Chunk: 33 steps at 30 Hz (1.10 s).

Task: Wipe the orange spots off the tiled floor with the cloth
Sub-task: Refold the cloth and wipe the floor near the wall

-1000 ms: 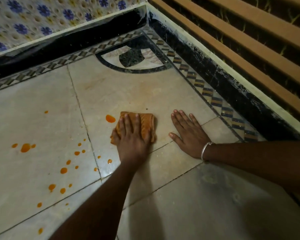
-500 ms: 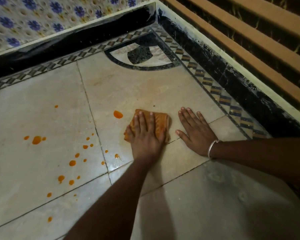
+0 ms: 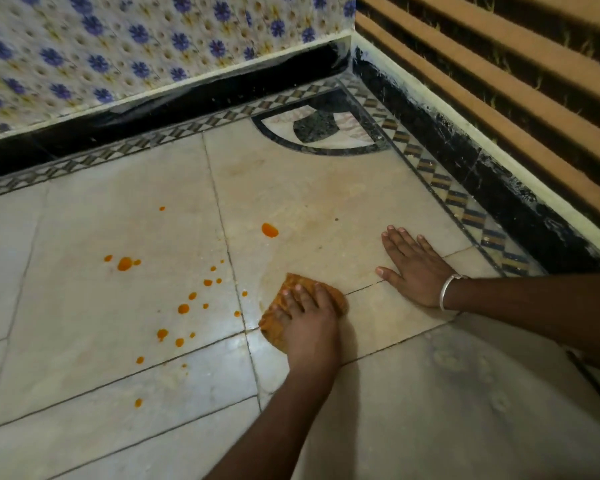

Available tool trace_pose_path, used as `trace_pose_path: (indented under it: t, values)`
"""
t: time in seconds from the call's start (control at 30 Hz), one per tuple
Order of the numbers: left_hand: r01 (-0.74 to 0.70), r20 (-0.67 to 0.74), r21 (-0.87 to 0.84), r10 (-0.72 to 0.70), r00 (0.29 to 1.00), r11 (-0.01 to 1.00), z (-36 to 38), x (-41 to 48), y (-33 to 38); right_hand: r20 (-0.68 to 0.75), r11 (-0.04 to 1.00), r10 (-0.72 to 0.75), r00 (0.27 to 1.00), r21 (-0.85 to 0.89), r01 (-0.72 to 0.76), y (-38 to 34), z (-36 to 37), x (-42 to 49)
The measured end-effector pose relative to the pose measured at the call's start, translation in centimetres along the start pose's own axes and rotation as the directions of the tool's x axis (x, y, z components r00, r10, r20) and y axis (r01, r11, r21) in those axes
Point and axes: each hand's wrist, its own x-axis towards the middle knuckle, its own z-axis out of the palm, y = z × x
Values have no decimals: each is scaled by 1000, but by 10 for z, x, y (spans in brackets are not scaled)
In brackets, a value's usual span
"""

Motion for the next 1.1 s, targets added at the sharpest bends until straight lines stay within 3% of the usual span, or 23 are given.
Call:
trace_pose_path:
  t: [0.1,0.17,0.23,0.3,0.4,0.43,0.47,0.5,0.57,0.63,0.73,0.83,0.9,1.1]
  values:
    - [-13,-51,-54,11,999,998,-19,-16,-2,34,999,-41,999,-10,41,-8,-9,-11]
    - [-31,-125,-330,-11,992,944,-33,-27,-13,48,996,-84,995,-24,85,-18,-13,-20]
    - [-1,-57,-717,-58,997,697,-49,-34,-29,50,992,-120,992,-36,122,-26,-16,-25]
    - [93,51,-917,-116,992,388,-62,-36,-48,53,992,-124,991,-21,125,-33,-20,-28]
    - [291,288,-957,-129,949,4,-67,-28,-82,48,991,-131,990,0,132,-47,-27,-25]
    - [330,337,-941,-133,932,-72,-66,-26,-92,50,990,-138,989,9,138,-52,-29,-23]
    - [325,333,-943,-185,924,-75,-64,-22,-105,49,989,-147,988,12,146,-60,-31,-21]
    - [282,276,-959,-275,921,-19,-60,-18,-117,56,988,-154,986,9,154,-67,-32,-18]
    - [203,87,-959,-474,876,198,-45,-9,-141,79,985,-175,981,3,175,-82,-31,-14]
    - [198,-36,-918,-571,820,343,-33,-11,-154,90,977,-213,973,18,212,-98,-26,-8]
    - [106,-246,-777,-455,856,621,-11,-16,-150,90,956,-294,952,51,290,-125,-18,3]
    - [-91,-462,-431,-133,877,898,15,-18,-126,77,926,-376,923,5,377,-146,-5,12]
    - [-152,-420,-234,41,906,960,36,-9,-113,33,908,-414,910,-51,415,-151,7,19]
    - [-125,-391,-36,101,915,992,44,33,-123,-144,909,-417,897,-89,408,-144,34,22]
